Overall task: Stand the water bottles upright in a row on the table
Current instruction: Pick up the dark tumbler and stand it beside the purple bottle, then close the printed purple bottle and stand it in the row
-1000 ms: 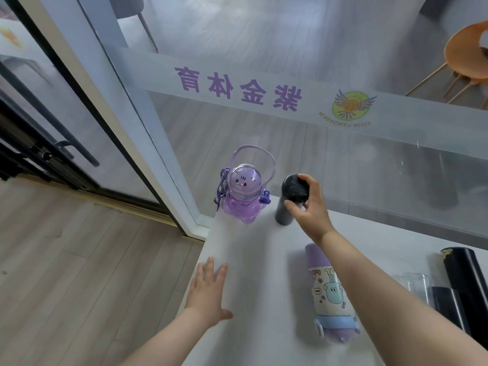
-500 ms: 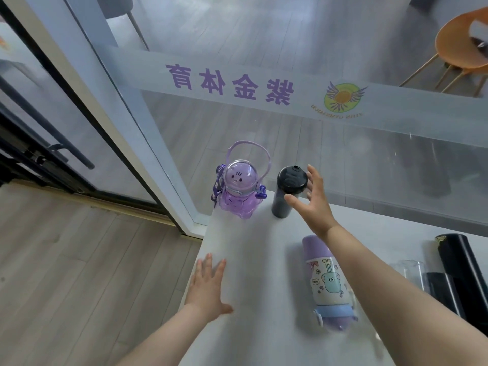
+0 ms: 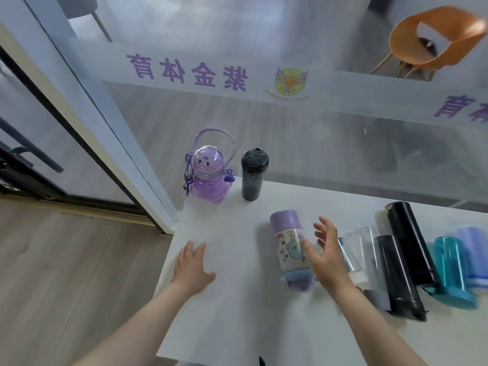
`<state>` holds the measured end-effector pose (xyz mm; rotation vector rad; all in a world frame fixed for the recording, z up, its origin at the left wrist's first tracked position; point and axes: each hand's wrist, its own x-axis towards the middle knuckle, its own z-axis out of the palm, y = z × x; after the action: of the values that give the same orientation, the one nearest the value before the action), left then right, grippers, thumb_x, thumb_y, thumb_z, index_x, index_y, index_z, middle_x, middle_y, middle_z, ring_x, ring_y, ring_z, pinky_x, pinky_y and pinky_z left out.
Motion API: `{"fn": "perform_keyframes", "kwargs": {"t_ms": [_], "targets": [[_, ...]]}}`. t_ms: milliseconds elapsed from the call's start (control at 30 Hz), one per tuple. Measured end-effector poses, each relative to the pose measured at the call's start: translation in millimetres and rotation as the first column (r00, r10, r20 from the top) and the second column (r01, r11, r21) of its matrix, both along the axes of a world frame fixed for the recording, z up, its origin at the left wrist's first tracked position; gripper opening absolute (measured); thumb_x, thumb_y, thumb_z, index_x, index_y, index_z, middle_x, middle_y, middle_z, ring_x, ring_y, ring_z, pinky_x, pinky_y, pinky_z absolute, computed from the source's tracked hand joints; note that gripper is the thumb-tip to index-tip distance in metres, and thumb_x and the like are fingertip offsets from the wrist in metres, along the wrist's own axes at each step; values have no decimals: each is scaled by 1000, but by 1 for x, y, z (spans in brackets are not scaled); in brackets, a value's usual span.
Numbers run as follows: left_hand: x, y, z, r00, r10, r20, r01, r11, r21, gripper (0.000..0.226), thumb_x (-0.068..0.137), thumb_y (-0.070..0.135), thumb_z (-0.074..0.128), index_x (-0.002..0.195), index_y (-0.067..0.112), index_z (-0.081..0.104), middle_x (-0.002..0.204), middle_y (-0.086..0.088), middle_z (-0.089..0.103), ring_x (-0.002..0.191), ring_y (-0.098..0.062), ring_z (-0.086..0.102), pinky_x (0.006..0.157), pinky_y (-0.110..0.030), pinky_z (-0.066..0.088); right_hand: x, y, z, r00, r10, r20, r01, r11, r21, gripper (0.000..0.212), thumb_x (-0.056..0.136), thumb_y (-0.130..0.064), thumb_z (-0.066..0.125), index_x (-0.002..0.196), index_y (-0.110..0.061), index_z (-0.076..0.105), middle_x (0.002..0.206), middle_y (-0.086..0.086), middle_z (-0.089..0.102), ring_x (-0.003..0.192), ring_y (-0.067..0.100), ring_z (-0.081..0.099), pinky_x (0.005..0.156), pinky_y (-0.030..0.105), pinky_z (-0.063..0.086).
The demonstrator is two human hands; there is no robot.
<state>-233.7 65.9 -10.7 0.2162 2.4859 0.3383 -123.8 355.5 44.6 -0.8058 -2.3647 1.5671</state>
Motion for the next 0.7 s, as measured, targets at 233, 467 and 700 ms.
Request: {"fn": "perform_keyframes", "kwargs": {"t_ms": [233,467,700], "targets": [[43,50,8,998,4,57,-27,919,393,67,93,27,57,150,20,22,161,-3,11,149,-16,10,119,-28,10,53,-7,-22,997,-13,80,19,997,-78,53,90,-20,63,134,-32,36,127,-4,51,119,16,50,103,37,41],[80,105,18,929,-2,370,-221,799,559,68,91,27,60,149,25,25,151,4,34,136,-15,38,107,-27,35,67,-16,-34,985,50,166,-29,992,-126,60,87,-14,64,139,-25,35,128,-10,50,115,12,53,91,21,42],[102,125,16,853,-8,521,-359,717,598,71,81,26,58,142,36,23,120,12,59,114,-7,60,96,-20,47,70,-19,-31,975,73,210,-44,990,-136,59,89,-13,61,142,-20,35,132,-5,46,119,9,47,96,22,36]]}}
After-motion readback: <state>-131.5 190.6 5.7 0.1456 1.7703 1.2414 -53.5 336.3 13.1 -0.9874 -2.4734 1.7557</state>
